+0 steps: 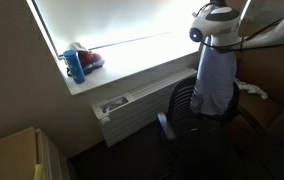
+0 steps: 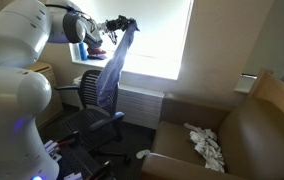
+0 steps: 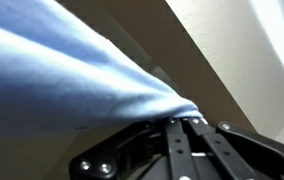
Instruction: Hang the blue t-shirt on the backrest of the black chair
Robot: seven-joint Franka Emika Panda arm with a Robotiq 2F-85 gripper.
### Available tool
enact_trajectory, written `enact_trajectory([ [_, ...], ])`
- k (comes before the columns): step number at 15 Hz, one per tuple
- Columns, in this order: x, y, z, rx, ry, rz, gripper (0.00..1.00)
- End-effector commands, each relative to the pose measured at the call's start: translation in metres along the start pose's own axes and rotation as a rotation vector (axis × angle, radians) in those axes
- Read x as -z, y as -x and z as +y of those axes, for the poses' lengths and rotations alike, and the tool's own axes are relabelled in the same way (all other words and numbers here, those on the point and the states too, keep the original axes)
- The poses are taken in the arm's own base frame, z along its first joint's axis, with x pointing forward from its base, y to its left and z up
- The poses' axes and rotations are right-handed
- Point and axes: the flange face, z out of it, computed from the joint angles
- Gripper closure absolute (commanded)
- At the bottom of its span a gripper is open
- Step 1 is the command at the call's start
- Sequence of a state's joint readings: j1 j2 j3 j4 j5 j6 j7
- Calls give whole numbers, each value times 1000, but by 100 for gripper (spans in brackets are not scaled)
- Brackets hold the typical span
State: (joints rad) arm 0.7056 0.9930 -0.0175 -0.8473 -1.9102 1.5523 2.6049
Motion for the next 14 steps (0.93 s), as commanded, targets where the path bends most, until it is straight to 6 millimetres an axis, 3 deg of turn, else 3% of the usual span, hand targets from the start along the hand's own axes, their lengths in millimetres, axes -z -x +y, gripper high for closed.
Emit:
enact_trajectory([
  [1,-10,-2,0,-8,11,14,96],
  [2,-19,-3,2,-11,26,22,96],
  [7,24,-2,-4,-19,188,-264,99],
  [8,16,7,2,-28,156,-175,71],
  [9,24,7,0,-30,161,-190,95],
  [12,24,9,2,-25,159,-185,74],
  [14,20,9,3,-24,161,-180,71],
])
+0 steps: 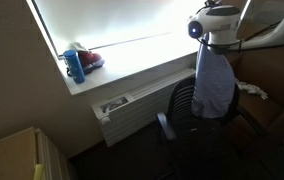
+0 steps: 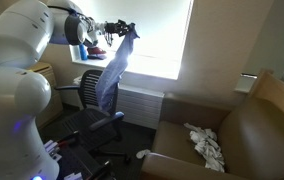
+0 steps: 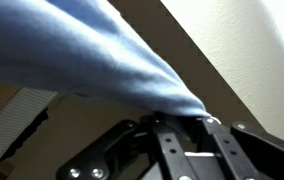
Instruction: Hang the blue t-shirt on the backrest of the black chair
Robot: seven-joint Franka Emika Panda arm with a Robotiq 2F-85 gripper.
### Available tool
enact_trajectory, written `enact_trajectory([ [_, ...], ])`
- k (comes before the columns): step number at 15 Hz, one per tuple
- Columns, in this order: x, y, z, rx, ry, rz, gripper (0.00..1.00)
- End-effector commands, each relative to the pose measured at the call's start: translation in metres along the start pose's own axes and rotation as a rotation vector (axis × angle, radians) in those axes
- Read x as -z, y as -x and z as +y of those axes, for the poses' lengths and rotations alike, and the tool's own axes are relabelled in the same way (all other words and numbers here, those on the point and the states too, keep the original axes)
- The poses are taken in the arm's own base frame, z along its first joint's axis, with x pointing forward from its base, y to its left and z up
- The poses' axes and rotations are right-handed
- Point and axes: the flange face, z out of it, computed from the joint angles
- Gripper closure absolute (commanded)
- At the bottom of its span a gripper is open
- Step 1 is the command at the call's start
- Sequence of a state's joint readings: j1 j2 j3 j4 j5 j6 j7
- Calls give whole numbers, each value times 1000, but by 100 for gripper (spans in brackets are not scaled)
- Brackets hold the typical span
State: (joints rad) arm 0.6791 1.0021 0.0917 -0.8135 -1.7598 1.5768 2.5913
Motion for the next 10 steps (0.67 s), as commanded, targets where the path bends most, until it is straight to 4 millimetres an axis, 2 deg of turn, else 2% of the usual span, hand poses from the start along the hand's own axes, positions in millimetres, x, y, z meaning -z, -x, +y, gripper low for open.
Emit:
enact_trajectory([
  [1,0,0,0,0,0,0,46],
  [3,1,2,2,-16,115,-119,39],
  [5,4,3,2,-37,183,-188,25],
  [8,-5,-6,-1,-79,310,-261,2],
  [10,-16,-15,-3,-102,405,-296,0],
])
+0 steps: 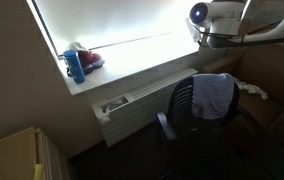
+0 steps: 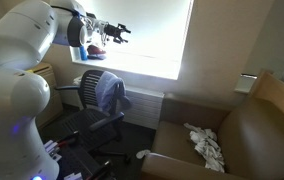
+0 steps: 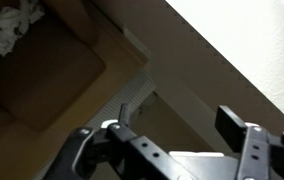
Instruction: Hang the blue t-shirt on the backrest of the black chair
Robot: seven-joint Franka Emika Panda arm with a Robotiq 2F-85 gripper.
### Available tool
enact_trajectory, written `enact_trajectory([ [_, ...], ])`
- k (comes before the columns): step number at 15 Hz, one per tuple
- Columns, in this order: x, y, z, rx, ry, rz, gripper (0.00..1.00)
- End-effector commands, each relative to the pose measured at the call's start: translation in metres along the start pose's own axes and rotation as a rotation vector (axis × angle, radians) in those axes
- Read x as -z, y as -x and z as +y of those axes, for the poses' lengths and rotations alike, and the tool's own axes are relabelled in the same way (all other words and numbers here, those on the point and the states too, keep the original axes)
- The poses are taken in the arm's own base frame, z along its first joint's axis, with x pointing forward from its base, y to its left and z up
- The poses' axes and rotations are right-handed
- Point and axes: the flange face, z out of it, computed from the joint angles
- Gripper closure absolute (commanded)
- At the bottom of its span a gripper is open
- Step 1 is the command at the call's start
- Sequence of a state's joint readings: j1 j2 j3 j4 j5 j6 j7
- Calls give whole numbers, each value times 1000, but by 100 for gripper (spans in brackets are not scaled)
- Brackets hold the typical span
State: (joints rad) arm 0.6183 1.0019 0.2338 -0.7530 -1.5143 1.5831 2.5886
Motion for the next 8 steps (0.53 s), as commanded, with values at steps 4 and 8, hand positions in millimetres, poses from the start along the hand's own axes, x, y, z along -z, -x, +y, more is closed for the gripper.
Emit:
enact_trajectory([
  [4,-12,-15,-11,-45,89,-42,0],
  [8,-7,-10,-8,-37,85,-47,0],
])
